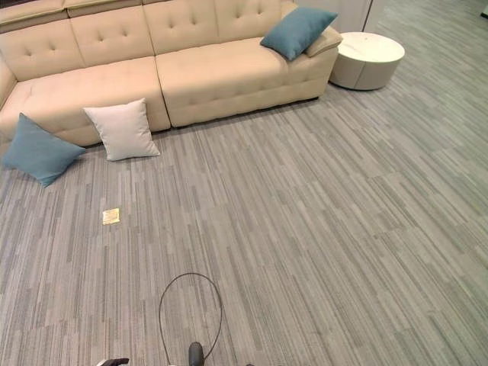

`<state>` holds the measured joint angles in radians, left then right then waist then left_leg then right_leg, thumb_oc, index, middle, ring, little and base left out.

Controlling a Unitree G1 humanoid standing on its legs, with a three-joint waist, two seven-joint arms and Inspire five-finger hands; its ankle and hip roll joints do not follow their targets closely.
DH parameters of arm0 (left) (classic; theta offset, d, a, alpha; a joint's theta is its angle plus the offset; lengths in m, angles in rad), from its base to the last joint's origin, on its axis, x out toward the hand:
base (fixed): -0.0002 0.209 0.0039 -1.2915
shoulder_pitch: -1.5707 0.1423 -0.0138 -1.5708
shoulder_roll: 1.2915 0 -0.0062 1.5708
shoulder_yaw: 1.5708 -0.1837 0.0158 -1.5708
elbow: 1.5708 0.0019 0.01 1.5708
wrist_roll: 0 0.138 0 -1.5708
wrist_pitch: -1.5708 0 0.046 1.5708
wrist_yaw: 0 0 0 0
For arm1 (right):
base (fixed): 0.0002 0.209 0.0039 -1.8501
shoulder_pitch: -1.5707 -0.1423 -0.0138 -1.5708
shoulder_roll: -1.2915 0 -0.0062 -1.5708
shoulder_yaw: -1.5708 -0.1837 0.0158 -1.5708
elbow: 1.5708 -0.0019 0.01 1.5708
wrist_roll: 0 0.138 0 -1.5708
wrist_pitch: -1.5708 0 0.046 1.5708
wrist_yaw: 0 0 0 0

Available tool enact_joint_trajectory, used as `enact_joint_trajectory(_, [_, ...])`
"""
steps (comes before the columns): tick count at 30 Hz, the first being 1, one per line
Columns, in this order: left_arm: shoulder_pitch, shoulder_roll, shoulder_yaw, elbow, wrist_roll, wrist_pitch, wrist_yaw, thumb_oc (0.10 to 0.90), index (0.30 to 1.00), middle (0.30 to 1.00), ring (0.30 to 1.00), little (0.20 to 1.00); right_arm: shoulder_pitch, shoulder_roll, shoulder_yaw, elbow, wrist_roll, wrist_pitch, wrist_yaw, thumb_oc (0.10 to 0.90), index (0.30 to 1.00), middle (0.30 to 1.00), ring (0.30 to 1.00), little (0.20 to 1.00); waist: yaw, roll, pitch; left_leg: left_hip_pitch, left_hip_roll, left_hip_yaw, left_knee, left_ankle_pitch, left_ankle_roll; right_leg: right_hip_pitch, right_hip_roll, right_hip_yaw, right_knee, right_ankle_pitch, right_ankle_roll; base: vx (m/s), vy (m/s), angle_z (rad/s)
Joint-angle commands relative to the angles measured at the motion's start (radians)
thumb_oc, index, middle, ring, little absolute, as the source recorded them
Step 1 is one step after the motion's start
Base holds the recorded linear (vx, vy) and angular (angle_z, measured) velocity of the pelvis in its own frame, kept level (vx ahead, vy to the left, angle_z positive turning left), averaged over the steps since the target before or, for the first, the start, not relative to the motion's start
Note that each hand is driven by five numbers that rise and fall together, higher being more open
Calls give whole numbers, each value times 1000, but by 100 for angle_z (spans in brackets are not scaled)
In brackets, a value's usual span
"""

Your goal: Pick up all the scattered cushions and arrange them neatly on the sofa.

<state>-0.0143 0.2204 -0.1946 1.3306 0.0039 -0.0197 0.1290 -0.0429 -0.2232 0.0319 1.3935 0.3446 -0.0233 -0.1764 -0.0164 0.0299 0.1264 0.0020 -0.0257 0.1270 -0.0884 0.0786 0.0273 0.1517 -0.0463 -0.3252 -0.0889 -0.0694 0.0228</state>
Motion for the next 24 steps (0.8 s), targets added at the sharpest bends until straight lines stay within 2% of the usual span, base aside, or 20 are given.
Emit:
enact_joint_trajectory(1, [-68, -7, -35, 61, 43, -13, 29, 800, 900, 900, 900, 900, -21, -16, 26, 2, -50, -9, -14, 800, 900, 900, 900, 900, 14, 7, 8, 37, 69, -35, 1, -104, -93, -50, -90, 5, 2, 36, 111, 0, 0, 0])
enact_joint_trajectory(8, [-84, -13, -44, 60, 48, -5, 28, 800, 900, 900, 900, 900, -35, -20, 36, -20, -60, -10, -17, 800, 900, 900, 900, 900, 7, 9, 18, 31, 73, -30, 1, -100, -99, -56, -88, 2, 2, 34, 109, 3, -23, 0])
enact_joint_trajectory(12, [-89, -28, -80, 67, 87, 7, 27, 800, 900, 900, 900, 900, -49, -18, 52, -36, -70, -7, -23, 800, 900, 900, 900, 900, -2, 16, 37, 24, 89, -23, 1, -97, -103, -70, -78, 9, 2, 34, 104, 5, -73, -2])
enact_joint_trajectory(17, [-91, -38, -119, 68, 141, 12, 20, 800, 900, 900, 900, 900, -47, -18, 66, -33, -86, -3, -20, 800, 900, 900, 900, 900, -10, 21, 35, 21, 104, -16, 1, -95, -109, -76, -64, 18, 2, 24, 96, 35, -88, -10])
enact_joint_trajectory(21, [-106, -52, -144, 48, 147, 9, 18, 800, 900, 900, 900, 900, -38, -11, 72, -10, -91, 3, -13, 800, 900, 900, 900, 900, -18, 27, 34, 21, 124, -18, 1, -88, -121, -76, -47, 22, 2, 10, 84, 56, -167, -8])
enact_joint_trajectory(24, [-132, -66, -170, 20, 139, 6, 15, 800, 900, 900, 900, 900, -29, -11, 79, 4, -97, 7, -7, 800, 900, 900, 900, 900, -26, 33, 41, 33, 158, -12, 1, -71, -136, -68, -18, 26, 2, -10, 60, 61, -162, -4])
